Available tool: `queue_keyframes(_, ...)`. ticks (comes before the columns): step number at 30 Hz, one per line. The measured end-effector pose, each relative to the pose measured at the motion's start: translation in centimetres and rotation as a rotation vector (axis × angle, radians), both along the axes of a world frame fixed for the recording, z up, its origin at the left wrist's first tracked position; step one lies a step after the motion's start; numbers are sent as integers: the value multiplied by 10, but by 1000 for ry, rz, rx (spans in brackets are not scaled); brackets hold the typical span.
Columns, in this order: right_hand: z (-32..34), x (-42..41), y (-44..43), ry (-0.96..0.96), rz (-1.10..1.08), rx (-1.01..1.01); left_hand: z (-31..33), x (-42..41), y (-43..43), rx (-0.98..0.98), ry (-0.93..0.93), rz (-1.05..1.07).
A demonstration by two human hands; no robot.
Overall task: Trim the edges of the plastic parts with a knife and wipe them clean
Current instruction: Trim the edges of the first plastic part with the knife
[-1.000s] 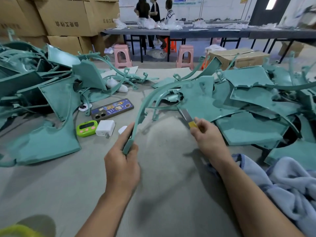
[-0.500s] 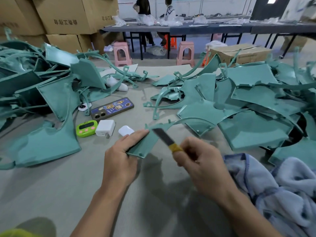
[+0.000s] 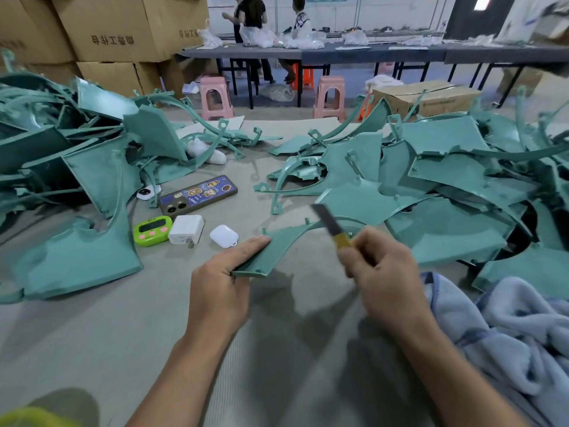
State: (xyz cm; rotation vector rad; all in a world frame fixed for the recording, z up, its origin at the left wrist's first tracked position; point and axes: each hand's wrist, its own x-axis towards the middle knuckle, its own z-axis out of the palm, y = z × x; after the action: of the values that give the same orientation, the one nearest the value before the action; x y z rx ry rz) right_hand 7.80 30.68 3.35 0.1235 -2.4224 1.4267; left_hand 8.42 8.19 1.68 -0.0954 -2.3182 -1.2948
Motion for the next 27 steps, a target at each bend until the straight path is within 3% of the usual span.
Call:
queue_keyframes(3,-6,11,-25,-5,177,71,-2,0,-3,6,-16,6)
queue_keyframes(9,-4,-17,-1,-86,-435,96,-3,-2,-5,62,-54,13)
queue_keyframes(14,-7,1,-21,-55,19,-127,-4,-4,-6,61,-46,5)
queue_keyframes(16,-9,-6,-21,-68,-92,-77,-6,-5,-8,59,-48,10)
queue_keyframes(19,-4,-21,6,-119,-447,66,-6,-5,-8,52,-57,38)
queue_keyframes(21,-4,-24,19,-159,-541,103,-5,-6,-8,73,-71,46)
queue_keyframes(25,-5,-17,1,-52,-295,-84,-7,-8,-8,74,-85,32)
queue_keyframes(27,-10,-18,-7,-86,-248,-72,-9,-8,-10,66,-84,37)
